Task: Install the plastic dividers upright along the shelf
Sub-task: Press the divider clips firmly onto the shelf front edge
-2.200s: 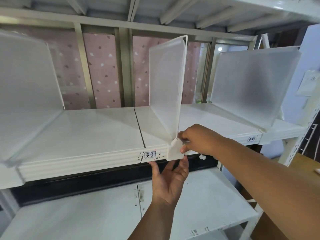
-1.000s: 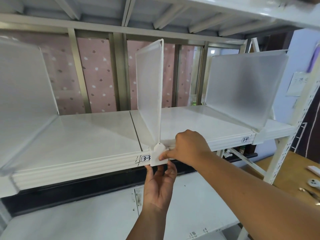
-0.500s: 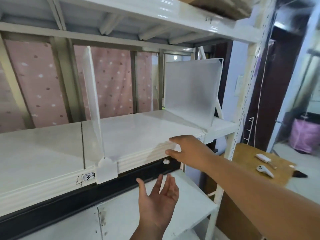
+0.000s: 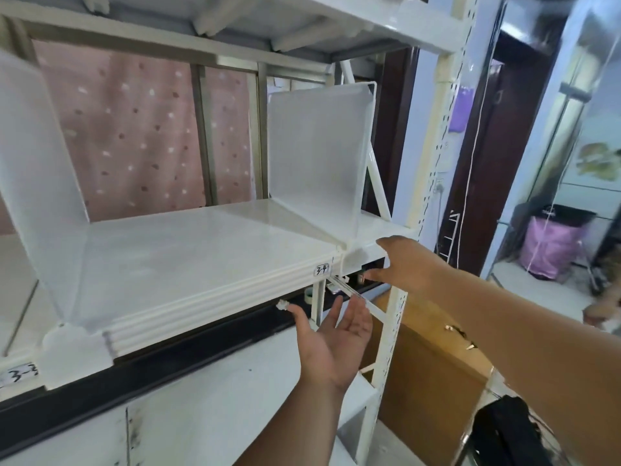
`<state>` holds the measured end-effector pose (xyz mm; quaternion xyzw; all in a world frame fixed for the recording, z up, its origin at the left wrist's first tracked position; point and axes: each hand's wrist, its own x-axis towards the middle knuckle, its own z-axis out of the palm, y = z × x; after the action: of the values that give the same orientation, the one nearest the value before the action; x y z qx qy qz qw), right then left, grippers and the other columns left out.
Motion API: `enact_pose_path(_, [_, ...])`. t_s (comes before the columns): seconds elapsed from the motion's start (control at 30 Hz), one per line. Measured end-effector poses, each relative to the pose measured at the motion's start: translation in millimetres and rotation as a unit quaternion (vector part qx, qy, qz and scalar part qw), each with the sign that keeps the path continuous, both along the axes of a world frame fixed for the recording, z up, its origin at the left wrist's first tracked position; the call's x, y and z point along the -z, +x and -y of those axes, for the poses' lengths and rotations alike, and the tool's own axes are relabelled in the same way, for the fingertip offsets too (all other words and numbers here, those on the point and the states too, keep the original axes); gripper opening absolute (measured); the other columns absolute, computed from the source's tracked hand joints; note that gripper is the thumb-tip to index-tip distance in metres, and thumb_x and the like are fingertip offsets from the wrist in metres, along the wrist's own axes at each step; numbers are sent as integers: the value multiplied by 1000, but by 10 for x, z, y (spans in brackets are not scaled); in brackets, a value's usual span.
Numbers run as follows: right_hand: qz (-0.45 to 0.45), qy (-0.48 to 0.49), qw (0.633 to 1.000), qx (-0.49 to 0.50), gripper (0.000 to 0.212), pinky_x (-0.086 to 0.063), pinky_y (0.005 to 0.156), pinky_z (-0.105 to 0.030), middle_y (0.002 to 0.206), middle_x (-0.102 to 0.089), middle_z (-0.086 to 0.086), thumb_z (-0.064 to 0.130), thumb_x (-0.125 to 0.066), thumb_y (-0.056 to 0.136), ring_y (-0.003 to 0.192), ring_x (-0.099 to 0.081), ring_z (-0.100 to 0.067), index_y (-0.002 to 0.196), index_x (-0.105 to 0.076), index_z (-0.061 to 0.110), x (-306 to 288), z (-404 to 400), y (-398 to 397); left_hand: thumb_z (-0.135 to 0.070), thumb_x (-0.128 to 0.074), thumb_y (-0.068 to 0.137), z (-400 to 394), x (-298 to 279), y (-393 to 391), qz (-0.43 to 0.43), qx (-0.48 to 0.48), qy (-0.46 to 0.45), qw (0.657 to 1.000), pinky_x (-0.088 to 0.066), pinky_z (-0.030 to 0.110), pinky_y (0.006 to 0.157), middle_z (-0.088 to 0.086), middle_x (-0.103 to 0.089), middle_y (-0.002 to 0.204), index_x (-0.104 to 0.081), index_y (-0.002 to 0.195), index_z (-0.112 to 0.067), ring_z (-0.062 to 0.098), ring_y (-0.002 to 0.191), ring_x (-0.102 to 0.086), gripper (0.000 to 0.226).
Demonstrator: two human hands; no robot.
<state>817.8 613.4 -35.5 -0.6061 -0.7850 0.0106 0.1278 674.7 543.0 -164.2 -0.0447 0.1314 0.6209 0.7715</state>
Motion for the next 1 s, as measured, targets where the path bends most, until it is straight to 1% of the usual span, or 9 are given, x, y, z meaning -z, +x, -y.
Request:
enact_pose_path(0.1, [16, -4, 1000, -19, 78, -39, 109, -40, 152, -46, -9, 46, -73, 87, 135, -45, -28, 148, -39, 13, -11, -245, 19, -75, -86, 56, -257, -27, 104, 14, -15, 11, 1000, -56, 55, 102, 33, -67, 133, -55, 144, -1, 48, 118, -70, 119])
enact_pose_path(0.23, [27, -13, 998, -59, 75, -41, 107, -42, 146, -50, -11, 45, -76, 84, 130, -48, -29, 143, -45, 10, 10, -543, -37, -78, -82, 54, -579, -37, 182, 39, -37, 29, 998, -59, 61, 96, 34, -66, 134, -51, 145, 4, 51, 119, -68, 126])
enact_pose_path(0.4, [45, -17, 995, -91, 57, -43, 100, -36, 133, -61, -8, 33, -76, 87, 120, -55, -27, 136, -54, 14, 39, -822, -72, -77, -83, 56, -803, -21, 244, 99, -40, 95, 990, -43, 59, 117, 37, -56, 145, -42, 151, 7, 54, 132, -58, 133])
enact_pose_path(0.47, [45, -10, 995, -91, 52, -44, 99, -36, 129, -63, -8, 32, -74, 88, 118, -56, -27, 134, -57, 15, 77, -880, -60, -76, -85, 59, -854, -6, 257, 126, -35, 121, 984, -39, 57, 121, 37, -52, 149, -41, 151, 8, 55, 136, -54, 133])
enact_pose_path(0.63, [59, 5, 995, -78, 54, -45, 91, -35, 123, -66, -8, 36, -74, 87, 113, -59, -28, 135, -58, 20, 107, -962, -76, -72, -83, 57, -920, -1, 264, 117, -48, 114, 985, -46, 48, 116, 38, -56, 143, -44, 149, 11, 50, 134, -54, 130])
enact_pose_path(0.77, [36, 28, 997, -64, 58, -44, 84, -32, 121, -68, -4, 39, -77, 82, 109, -60, -25, 136, -60, 25, 143, -997, -57, -65, -78, 64, -935, -12, 261, 109, -49, 87, 989, -38, 40, 121, 39, -49, 147, -41, 152, 8, 47, 134, -53, 120])
enact_pose_path(0.83, [38, 33, 997, -59, 61, -40, 78, -29, 118, -69, -2, 46, -78, 79, 105, -60, -23, 134, -61, 27, 147, -1016, -62, -69, -73, 73, -928, -4, 248, 92, -51, 75, 992, -40, 34, 115, 38, -49, 148, -42, 151, 9, 46, 126, -55, 114])
enact_pose_path(0.9, [46, 39, 997, -55, 68, -39, 76, -28, 117, -70, -2, 56, -78, 74, 104, -61, -22, 134, -61, 29, 147, -1043, -66, -72, -68, 80, -922, 5, 229, 82, -50, 72, 993, -42, 32, 107, 36, -49, 149, -44, 150, 10, 43, 121, -54, 110])
enact_pose_path(1.0, [34, 55, 997, -44, 84, -41, 78, -29, 123, -69, 1, 69, -76, 66, 110, -61, -22, 138, -58, 31, 171, -1054, -62, -64, -72, 78, -918, 30, 198, 86, -53, 73, 992, -46, 33, 102, 34, -53, 148, -48, 149, 10, 41, 119, -56, 105])
